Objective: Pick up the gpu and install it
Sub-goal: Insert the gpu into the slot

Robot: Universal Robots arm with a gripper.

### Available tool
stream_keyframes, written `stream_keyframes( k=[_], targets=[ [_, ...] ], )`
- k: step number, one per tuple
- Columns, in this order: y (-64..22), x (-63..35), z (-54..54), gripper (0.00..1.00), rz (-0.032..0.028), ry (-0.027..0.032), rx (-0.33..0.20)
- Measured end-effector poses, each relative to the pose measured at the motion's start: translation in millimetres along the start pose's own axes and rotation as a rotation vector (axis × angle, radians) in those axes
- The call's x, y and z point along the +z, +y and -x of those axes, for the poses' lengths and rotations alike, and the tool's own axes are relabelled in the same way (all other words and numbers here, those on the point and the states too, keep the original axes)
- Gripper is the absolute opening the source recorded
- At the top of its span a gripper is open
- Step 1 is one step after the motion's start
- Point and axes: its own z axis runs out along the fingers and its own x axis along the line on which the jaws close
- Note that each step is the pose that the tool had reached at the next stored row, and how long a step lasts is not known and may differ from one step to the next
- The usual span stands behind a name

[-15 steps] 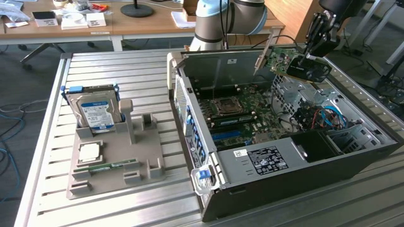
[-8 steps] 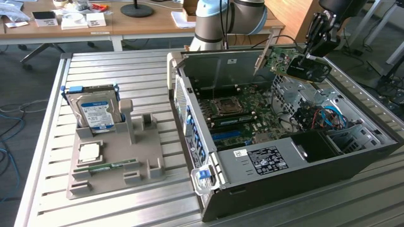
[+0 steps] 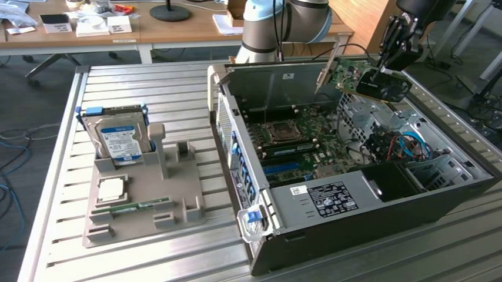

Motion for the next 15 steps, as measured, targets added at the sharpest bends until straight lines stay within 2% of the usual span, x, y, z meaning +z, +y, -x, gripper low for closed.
stream_keyframes(
  k=[15],
  targets=[
    [0.0,0.0,0.0,0.27,0.0006,0.001,-0.022]
  ],
)
